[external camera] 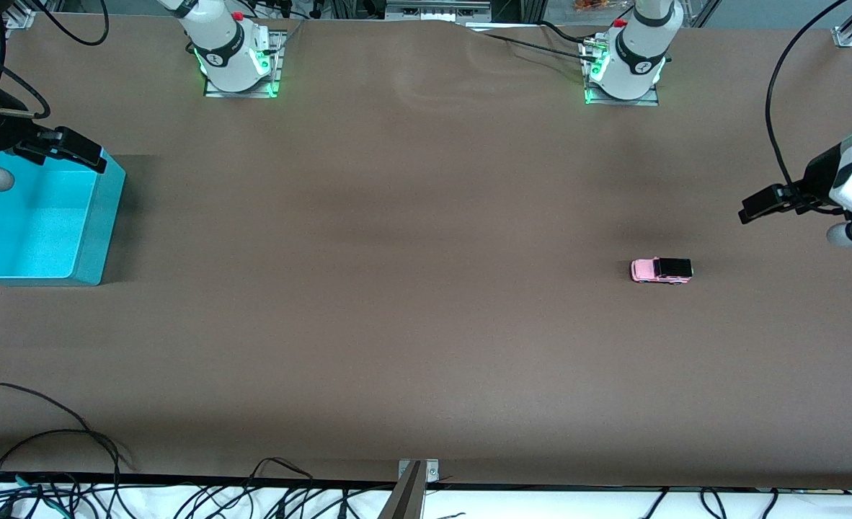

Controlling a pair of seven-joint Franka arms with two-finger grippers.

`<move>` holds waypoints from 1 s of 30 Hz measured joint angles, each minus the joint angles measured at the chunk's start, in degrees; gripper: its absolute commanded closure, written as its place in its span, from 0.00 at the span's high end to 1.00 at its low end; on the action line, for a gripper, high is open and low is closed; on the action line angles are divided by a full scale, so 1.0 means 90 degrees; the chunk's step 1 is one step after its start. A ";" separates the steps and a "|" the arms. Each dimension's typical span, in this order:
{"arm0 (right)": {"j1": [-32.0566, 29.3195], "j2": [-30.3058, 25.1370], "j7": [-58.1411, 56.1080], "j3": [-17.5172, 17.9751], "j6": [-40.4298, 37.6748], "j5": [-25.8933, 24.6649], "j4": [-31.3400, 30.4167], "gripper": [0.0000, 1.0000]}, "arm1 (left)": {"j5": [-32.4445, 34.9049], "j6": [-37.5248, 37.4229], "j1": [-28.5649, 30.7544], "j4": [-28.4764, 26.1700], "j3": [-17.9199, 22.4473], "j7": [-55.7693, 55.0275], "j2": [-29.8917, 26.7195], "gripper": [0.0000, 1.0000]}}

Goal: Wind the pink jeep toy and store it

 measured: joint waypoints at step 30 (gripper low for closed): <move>0.0003 0.0000 0.0380 0.0002 0.0138 0.0000 -0.0121 1.00 | 0.0131 0.2537 -0.0050 -0.2291 -0.0110 -0.3440 0.0080 1.00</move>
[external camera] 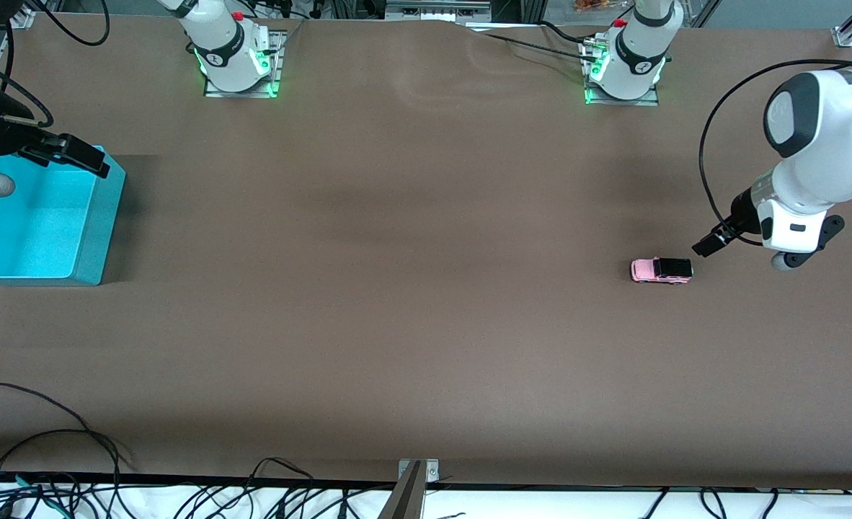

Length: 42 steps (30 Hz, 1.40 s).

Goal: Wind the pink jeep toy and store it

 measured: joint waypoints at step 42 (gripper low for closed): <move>0.0016 0.0014 -0.0002 0.0004 0.0028 0.0006 -0.0013 1.00 | 0.0000 0.1988 0.0006 -0.0187 0.0030 -0.4792 0.1934 1.00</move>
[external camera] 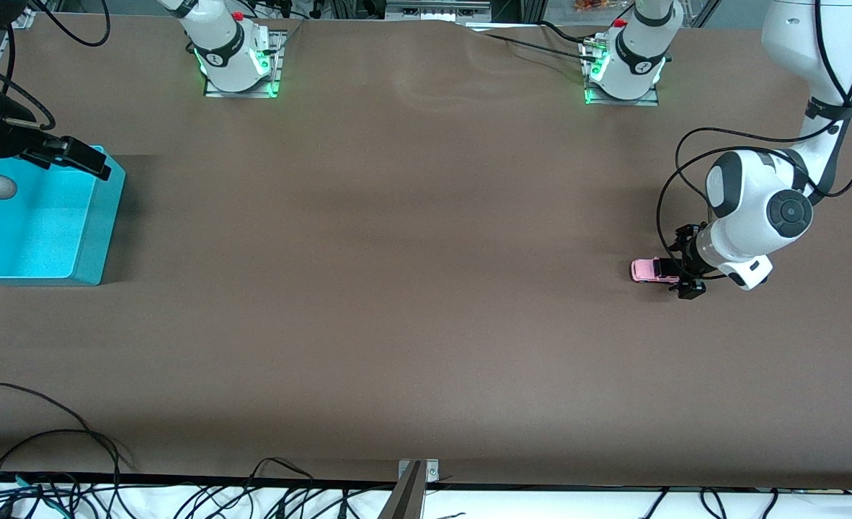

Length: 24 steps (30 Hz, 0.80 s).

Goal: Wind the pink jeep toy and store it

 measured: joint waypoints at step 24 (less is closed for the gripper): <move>0.0088 -0.0021 -0.0161 -0.0123 -0.0041 0.0040 0.0001 1.00 | 0.0371 0.0000 0.0000 0.0001 0.0004 -0.0296 0.0244 0.45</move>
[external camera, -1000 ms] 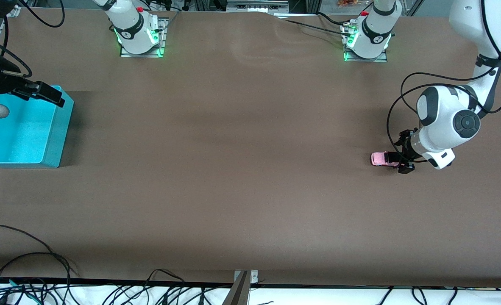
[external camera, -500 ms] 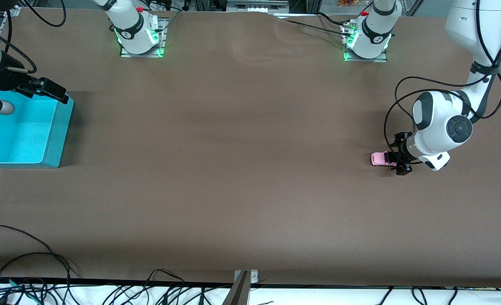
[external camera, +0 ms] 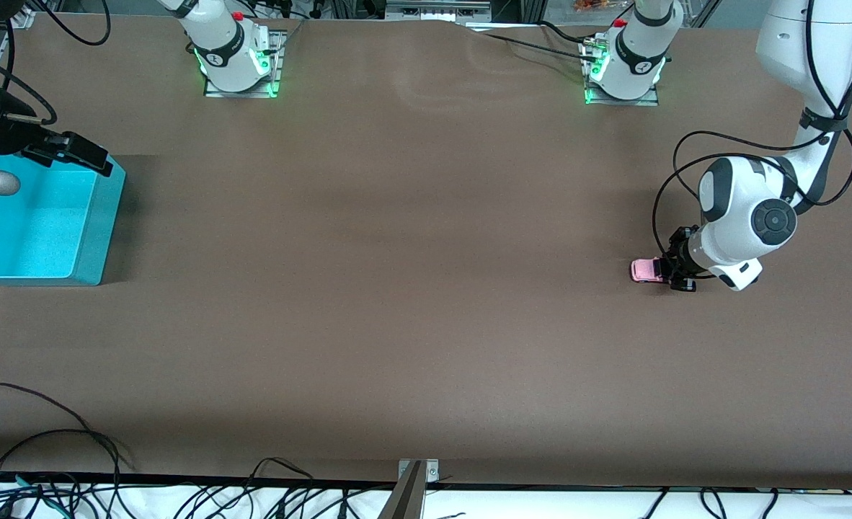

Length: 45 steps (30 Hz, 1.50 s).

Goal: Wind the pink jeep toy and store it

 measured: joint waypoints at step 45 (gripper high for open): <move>-0.0030 0.0211 -0.0023 -0.0160 0.0106 -0.0002 -0.0002 1.00 | 0.0251 0.0510 0.0324 -0.0114 0.0060 -0.0465 0.0000 0.42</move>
